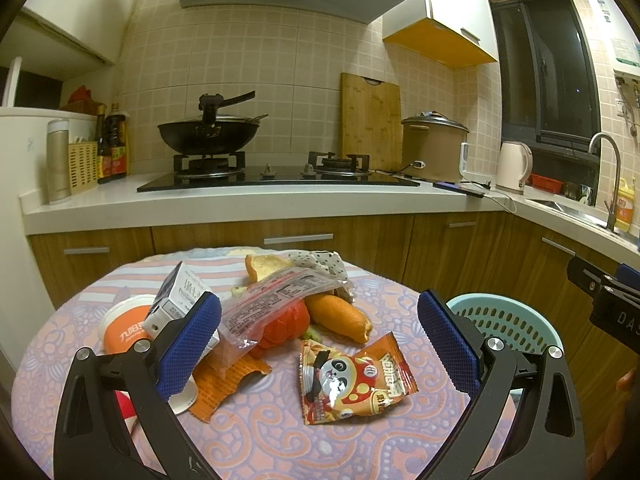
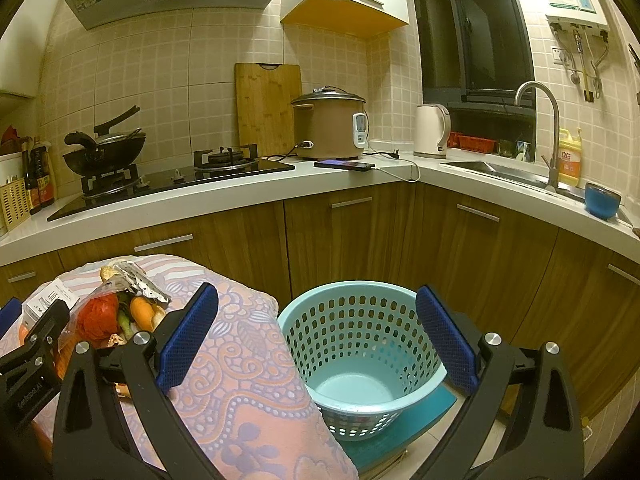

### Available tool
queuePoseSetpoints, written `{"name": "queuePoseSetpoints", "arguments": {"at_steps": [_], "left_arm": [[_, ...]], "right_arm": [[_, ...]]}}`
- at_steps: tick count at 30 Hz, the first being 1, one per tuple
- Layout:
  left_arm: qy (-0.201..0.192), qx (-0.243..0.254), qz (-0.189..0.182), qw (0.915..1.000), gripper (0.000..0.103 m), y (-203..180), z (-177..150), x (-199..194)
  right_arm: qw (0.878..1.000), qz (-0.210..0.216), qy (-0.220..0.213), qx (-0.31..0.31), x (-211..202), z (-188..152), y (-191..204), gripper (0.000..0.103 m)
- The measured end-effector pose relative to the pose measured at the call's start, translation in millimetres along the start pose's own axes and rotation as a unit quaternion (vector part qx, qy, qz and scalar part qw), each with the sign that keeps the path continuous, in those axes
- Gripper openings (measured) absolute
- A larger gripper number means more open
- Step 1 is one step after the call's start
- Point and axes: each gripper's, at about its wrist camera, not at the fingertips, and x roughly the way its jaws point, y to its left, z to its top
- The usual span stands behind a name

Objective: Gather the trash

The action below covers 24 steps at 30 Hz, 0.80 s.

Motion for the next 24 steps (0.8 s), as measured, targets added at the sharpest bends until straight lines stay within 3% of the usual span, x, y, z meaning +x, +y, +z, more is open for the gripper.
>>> {"name": "queuePoseSetpoints", "arguments": {"at_steps": [24], "left_arm": [[0.000, -0.004, 0.000, 1.0000, 0.096, 4.7, -0.1, -0.5]], "right_arm": [[1.000, 0.006, 0.005, -0.001, 5.2, -3.8, 2.5, 0.092]]}}
